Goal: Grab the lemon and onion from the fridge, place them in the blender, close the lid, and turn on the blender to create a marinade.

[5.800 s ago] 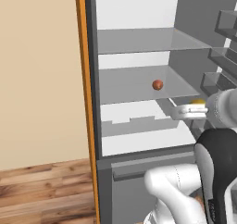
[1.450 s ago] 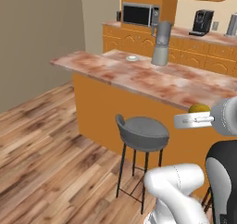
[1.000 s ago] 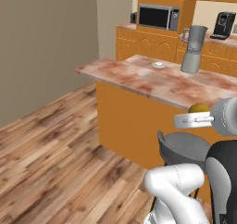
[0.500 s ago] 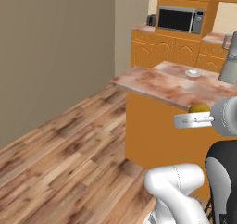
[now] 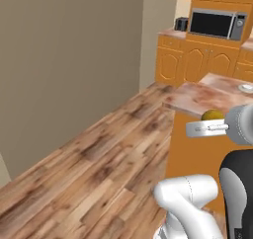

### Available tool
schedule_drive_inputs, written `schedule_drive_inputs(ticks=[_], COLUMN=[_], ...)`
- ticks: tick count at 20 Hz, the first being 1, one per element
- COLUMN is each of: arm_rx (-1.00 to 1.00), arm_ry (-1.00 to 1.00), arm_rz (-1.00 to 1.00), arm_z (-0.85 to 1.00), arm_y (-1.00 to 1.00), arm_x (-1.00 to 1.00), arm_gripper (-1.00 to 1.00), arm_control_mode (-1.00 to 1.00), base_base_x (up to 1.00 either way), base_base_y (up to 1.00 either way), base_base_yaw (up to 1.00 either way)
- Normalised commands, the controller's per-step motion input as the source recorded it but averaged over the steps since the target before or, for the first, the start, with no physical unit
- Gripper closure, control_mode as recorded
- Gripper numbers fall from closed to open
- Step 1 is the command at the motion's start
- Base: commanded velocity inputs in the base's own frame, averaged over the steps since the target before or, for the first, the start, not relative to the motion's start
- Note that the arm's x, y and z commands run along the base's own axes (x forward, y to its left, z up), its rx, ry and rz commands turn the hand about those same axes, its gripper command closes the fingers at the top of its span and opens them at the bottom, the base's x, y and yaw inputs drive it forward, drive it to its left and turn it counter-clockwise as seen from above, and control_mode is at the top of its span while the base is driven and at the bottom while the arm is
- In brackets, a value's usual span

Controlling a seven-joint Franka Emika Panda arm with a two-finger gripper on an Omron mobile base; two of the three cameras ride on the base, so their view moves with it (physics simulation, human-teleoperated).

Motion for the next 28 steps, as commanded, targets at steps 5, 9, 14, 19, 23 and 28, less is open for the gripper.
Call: schedule_drive_inputs(ticks=[5, 9, 14, 19, 23, 28], arm_rx=[0.00, 0.00, 0.00, 0.00, 0.00, 0.00], arm_ry=[0.00, 0.00, 0.00, 0.00, 0.00, 0.00], arm_rz=[0.00, 0.00, 0.00, 0.00, 0.00, 0.00], arm_z=[0.00, 0.00, 0.00, 0.00, 0.00, 0.00], arm_y=[0.00, 0.00, 0.00, 0.00, 0.00, 0.00], arm_x=[0.00, 0.00, 0.00, 0.00, 0.00, 0.00], arm_gripper=[1.00, 1.00, 1.00, 1.00, 1.00, 1.00], arm_control_mode=[1.00, 1.00, 1.00, 1.00, 1.00, 1.00], base_base_x=[1.00, 1.00, 1.00, 1.00, 1.00, 0.89], base_base_y=[1.00, 1.00, 1.00, 0.85, 0.65, 0.49], base_base_yaw=[-0.14, -0.18, -0.21, -0.29, -0.46, -0.57])
